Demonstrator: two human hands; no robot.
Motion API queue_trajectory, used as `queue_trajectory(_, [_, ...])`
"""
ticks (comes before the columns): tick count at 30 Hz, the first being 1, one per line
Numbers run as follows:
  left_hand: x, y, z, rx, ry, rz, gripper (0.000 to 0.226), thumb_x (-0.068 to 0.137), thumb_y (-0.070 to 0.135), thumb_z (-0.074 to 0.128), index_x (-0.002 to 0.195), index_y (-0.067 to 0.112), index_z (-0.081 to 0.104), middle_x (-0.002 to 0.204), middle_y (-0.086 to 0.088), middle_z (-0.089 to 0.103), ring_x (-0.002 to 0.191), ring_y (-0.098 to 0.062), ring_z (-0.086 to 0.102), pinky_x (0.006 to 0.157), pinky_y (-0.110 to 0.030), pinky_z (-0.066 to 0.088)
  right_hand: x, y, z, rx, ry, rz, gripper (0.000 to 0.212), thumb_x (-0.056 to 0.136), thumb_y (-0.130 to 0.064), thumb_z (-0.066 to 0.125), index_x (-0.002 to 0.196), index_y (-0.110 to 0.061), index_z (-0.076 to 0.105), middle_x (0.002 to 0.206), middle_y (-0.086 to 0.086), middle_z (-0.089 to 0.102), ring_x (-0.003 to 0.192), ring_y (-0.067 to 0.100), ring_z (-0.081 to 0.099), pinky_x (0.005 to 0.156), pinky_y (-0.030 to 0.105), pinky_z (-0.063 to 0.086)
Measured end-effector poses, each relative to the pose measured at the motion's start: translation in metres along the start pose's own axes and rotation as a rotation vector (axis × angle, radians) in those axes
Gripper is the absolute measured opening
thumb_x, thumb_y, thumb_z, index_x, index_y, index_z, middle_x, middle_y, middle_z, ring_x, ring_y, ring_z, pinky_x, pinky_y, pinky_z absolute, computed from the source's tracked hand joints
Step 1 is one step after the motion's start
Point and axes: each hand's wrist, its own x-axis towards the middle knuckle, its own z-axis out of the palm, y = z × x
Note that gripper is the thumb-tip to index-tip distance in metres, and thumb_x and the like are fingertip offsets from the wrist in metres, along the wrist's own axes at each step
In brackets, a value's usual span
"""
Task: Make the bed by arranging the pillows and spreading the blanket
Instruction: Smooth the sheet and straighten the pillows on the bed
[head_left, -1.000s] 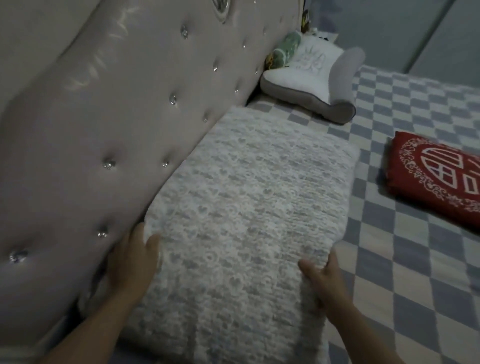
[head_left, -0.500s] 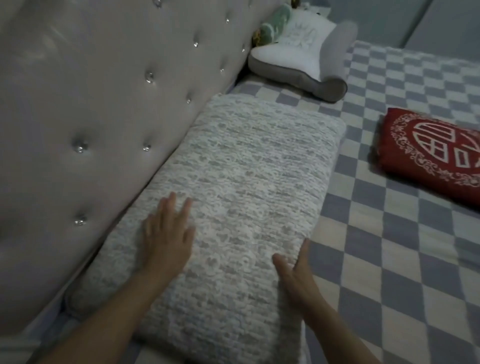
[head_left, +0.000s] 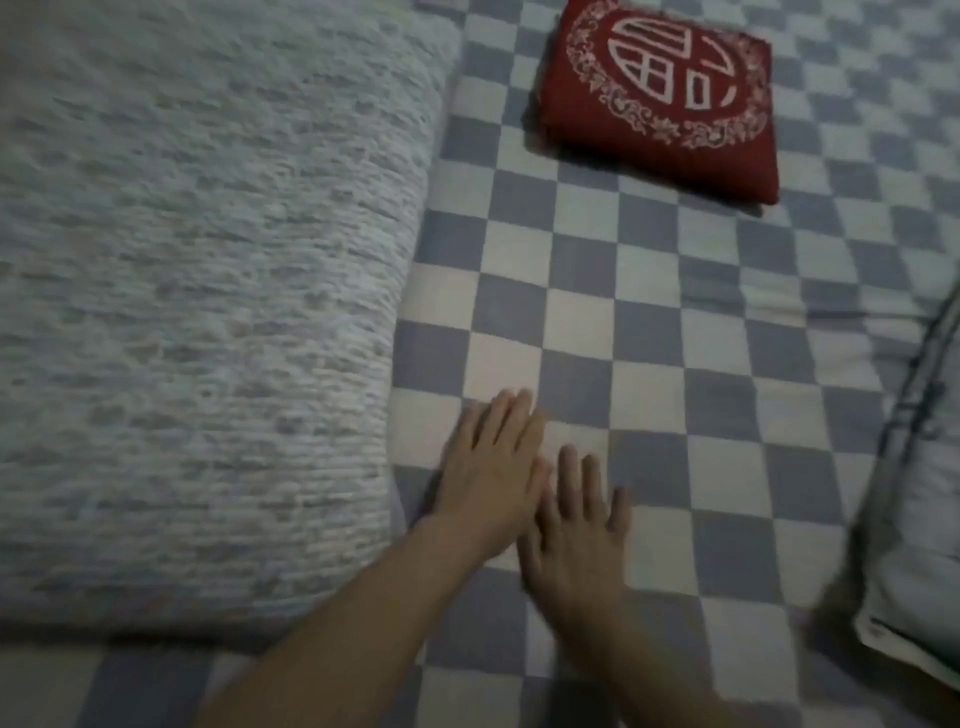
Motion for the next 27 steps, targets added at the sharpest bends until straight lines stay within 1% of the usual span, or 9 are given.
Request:
queue_trajectory(4, [-0.089,0.059,0.054,-0.048,-0.055,0.054,0.054,0.091,0.034,0.024,0.138,0.008,0.034,0.147,-0.011,0.034,0.137,-0.028,0.026,0.11,-0.049,0.015,-0.11,0.025,0.026,0.157,-0.025,-0.297,0.051,0.086,-0.035,0.041,0.131,-0.013,0.049,0.139,0.005,0.05,0.135,0.022,0.035,0.103,0.045,0.03])
queue_trajectory(7, [-0.1,0.07,0.044,-0.066,0.014,0.097,0.04,0.087,0.027,0.031,0.117,0.008,0.049,0.123,-0.014,0.061,0.116,-0.029,0.046,0.101,-0.044,0.026,-0.11,0.067,-0.002,0.447,0.005,-0.469,0.026,0.091,-0.025,0.039,0.105,-0.026,0.061,0.103,-0.004,0.07,0.096,0.014,0.063,0.075,0.028,0.05])
queue_trajectory(9, [-0.073,0.076,0.026,-0.089,0.118,0.037,0.024,0.078,0.023,0.039,0.088,0.01,0.056,0.086,-0.012,0.062,0.083,-0.031,0.057,0.08,-0.04,0.034,-0.075,0.101,-0.028,0.521,0.162,-0.404,0.024,0.082,-0.018,0.046,0.1,-0.024,0.06,0.09,0.0,0.069,0.079,0.02,0.065,0.069,0.026,0.05])
queue_trajectory(11, [-0.022,0.096,0.013,-0.104,0.211,0.048,0.019,0.079,0.02,0.041,0.079,0.011,0.057,0.079,-0.011,0.056,0.072,-0.032,0.058,0.074,-0.038,0.034,-0.024,0.142,-0.054,0.407,0.291,-0.156,0.036,0.083,-0.021,0.042,0.113,-0.014,0.061,0.11,0.012,0.067,0.102,0.029,0.064,0.088,0.034,0.05])
queue_trajectory(13, [0.027,0.131,0.012,-0.095,0.253,0.06,0.032,0.082,0.021,0.04,0.102,0.007,0.061,0.107,-0.017,0.061,0.1,-0.035,0.058,0.091,-0.042,0.032,0.01,0.177,-0.061,0.213,0.188,0.061,0.06,0.087,-0.036,0.03,0.136,-0.004,0.043,0.142,0.018,0.044,0.134,0.034,0.039,0.109,0.047,0.03])
queue_trajectory(15, [0.044,0.167,0.03,-0.064,0.198,0.086,0.051,0.088,0.029,0.034,0.13,0.004,0.049,0.14,-0.016,0.045,0.132,-0.031,0.034,0.109,-0.047,0.016,-0.003,0.192,-0.041,0.093,0.023,0.061,0.07,0.088,-0.043,0.019,0.145,-0.002,0.026,0.154,0.016,0.021,0.143,0.032,0.018,0.115,0.048,0.009])
queue_trajectory(16, [0.036,0.187,0.044,-0.039,0.128,0.133,0.057,0.089,0.033,0.03,0.136,0.004,0.043,0.147,-0.014,0.036,0.138,-0.029,0.024,0.112,-0.047,0.008,-0.029,0.198,-0.026,0.052,-0.012,0.018,0.069,0.089,-0.042,0.021,0.144,-0.001,0.029,0.153,0.016,0.022,0.143,0.032,0.02,0.114,0.05,0.01])
queue_trajectory(21, [-0.048,0.222,0.086,-0.002,-0.027,0.334,0.066,0.089,0.046,0.031,0.143,0.008,0.023,0.152,-0.012,0.018,0.145,-0.026,-0.006,0.114,-0.049,0.003,-0.152,0.214,0.014,0.079,-0.036,-0.129,0.064,0.095,-0.046,0.026,0.146,-0.008,0.021,0.155,0.011,0.016,0.144,0.028,0.011,0.115,0.048,0.006])
queue_trajectory(27, [-0.098,0.216,0.068,0.02,-0.251,0.54,0.077,0.085,0.058,0.035,0.14,0.005,0.03,0.15,-0.014,0.023,0.143,-0.029,0.013,0.112,-0.052,0.016,-0.22,0.211,0.013,0.074,-0.245,-0.186,0.068,0.081,-0.058,0.041,0.141,-0.027,0.035,0.15,0.01,0.03,0.135,0.031,0.028,0.105,0.055,0.016])
